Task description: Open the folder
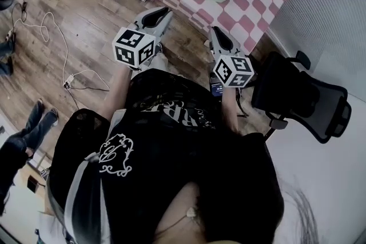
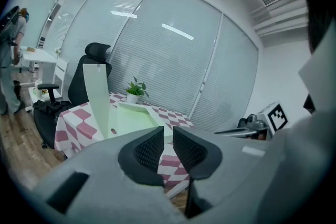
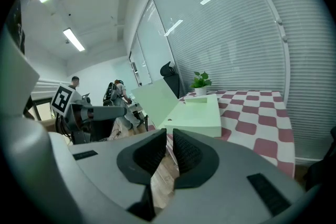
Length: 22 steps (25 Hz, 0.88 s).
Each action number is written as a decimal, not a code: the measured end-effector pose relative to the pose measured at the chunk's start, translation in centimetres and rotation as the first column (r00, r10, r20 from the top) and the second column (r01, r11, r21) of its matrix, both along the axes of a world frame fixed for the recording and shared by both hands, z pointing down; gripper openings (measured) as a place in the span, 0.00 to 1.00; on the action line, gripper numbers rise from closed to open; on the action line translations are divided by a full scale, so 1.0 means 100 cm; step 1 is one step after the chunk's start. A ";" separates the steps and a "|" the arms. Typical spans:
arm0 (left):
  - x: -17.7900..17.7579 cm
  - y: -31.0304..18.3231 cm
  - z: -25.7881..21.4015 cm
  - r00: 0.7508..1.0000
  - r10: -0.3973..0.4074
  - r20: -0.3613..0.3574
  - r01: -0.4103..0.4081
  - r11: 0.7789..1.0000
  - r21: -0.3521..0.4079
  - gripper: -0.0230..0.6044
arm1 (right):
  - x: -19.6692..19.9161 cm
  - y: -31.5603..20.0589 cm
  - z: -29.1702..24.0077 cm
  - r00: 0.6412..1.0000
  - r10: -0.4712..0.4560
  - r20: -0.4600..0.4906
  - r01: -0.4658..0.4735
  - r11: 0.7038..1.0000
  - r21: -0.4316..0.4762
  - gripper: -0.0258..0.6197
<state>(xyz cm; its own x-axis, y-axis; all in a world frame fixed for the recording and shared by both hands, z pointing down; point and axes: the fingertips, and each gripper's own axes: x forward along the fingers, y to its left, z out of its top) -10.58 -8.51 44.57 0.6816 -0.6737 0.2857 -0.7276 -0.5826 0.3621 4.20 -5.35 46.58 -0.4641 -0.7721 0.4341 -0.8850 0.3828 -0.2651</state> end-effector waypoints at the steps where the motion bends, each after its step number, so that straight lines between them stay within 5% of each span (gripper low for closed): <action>1: 0.007 0.008 -0.002 1.000 -0.018 0.000 0.018 1.000 -0.001 0.14 | 0.011 0.010 -0.001 1.000 -0.001 -0.023 0.001 1.000 0.005 0.10; 4: 0.031 0.037 -0.006 0.999 -0.035 -0.007 0.035 0.999 0.001 0.14 | 0.037 0.038 -0.004 0.997 -0.013 -0.073 0.016 0.999 0.038 0.10; 10: 0.059 0.102 -0.003 0.998 -0.056 0.024 0.056 0.998 0.008 0.14 | 0.059 0.093 -0.002 0.998 -0.046 -0.030 0.048 0.997 0.056 0.10; 22: 0.059 0.213 0.002 0.986 -0.162 0.033 0.162 0.987 0.003 0.14 | 0.029 0.177 -0.004 0.977 -0.214 0.012 0.212 0.973 0.093 0.10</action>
<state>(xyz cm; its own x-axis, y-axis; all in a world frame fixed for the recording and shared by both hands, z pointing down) -4.71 12.84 44.72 0.5538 -0.7744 0.3061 -0.8239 -0.4561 0.3365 7.14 12.39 46.13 -0.6305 -0.6902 0.3550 -0.7750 0.5852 -0.2387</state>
